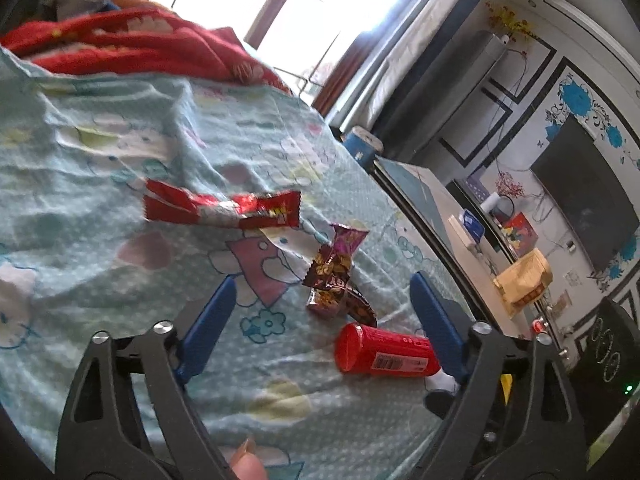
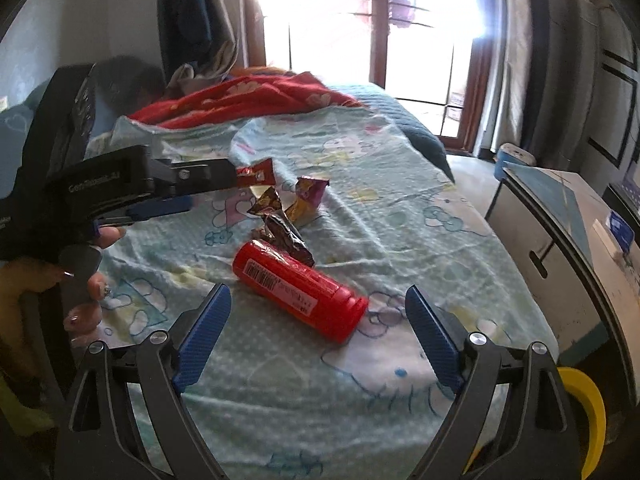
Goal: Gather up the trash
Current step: 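Move both tools back over the red container and wrappers on the bed, then grasp the dark wrapper with the left tool while the right tool grasps the red cylindrical container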
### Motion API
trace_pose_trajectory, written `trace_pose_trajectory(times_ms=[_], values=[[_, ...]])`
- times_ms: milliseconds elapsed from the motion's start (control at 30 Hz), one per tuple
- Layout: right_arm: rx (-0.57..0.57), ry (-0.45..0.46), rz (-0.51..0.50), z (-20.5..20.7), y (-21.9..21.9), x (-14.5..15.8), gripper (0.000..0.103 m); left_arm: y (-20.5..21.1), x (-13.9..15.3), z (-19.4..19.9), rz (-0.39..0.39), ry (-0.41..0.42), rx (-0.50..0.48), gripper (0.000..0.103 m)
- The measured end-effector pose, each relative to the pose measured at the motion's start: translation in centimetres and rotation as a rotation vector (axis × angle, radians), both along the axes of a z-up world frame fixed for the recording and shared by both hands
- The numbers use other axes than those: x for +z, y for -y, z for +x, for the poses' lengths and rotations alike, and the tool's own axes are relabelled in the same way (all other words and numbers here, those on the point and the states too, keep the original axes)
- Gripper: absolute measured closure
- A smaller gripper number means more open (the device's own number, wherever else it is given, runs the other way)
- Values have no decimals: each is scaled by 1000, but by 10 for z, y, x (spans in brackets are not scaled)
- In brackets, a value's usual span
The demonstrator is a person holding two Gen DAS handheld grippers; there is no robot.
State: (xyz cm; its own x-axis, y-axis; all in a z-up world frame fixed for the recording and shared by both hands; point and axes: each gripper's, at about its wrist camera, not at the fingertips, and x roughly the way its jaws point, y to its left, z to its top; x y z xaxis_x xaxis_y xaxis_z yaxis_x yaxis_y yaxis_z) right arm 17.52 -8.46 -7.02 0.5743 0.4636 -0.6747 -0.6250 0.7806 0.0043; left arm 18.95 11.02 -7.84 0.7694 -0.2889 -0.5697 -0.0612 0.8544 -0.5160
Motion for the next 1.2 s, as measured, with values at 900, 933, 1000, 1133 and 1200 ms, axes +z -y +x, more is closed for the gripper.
trace_pose_trajectory(times_ms=[900,933,1000,1133,1200], values=[[82,-145,26,29,-22,-32,43,5,-24,40,-78,-81,-109,79],[82,-146,29,28,-20,-33,45,5,-24,40,-75,-82,-110,82],[80,-151,39,26,-17,-33,48,6,-23,39,-73,-80,-111,83],[73,-166,62,20,-13,-33,53,5,-20,34,-77,-66,-114,89],[71,-173,73,15,-11,-33,55,6,-19,31,-75,-59,-116,96]])
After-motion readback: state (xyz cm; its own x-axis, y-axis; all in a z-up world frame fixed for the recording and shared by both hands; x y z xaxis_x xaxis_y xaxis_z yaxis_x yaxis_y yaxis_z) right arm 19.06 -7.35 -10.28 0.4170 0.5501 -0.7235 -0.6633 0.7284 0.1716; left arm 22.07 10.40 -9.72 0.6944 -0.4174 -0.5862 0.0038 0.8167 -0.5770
